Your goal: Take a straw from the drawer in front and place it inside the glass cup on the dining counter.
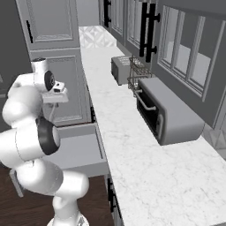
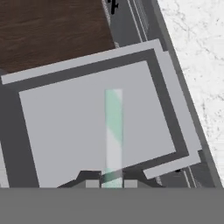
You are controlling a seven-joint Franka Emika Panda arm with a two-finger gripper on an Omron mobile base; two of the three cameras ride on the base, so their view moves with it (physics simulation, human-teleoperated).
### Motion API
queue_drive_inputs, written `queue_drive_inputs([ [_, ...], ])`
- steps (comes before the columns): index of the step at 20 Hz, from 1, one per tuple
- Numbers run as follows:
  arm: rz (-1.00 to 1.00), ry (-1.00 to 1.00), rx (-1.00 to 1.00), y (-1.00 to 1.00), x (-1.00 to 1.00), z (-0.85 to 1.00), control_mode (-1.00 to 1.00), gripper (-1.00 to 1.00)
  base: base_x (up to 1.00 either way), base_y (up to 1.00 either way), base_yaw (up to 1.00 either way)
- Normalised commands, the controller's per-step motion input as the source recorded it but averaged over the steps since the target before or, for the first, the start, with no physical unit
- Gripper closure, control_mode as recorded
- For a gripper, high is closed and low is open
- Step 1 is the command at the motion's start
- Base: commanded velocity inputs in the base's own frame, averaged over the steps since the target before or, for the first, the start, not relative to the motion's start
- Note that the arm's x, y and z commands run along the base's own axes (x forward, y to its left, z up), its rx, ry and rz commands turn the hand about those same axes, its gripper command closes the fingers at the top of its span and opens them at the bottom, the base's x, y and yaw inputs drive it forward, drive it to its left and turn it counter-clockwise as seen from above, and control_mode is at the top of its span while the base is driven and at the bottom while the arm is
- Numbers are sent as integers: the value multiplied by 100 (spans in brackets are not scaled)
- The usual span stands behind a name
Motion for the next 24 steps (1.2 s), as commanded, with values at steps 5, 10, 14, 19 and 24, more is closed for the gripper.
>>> queue_drive_inputs([
  [5,-31,-2,6,-65,-45,62,-100,100,0,0,0],
  [10,-24,-14,1,-39,-62,18,-100,100,0,0,0],
  [14,-4,-36,0,-7,-60,0,-100,100,0,0,0],
  [19,0,-33,0,-2,-32,0,-100,100,0,0,0],
  [24,0,0,0,0,0,0,100,100,-70,10,3],
])
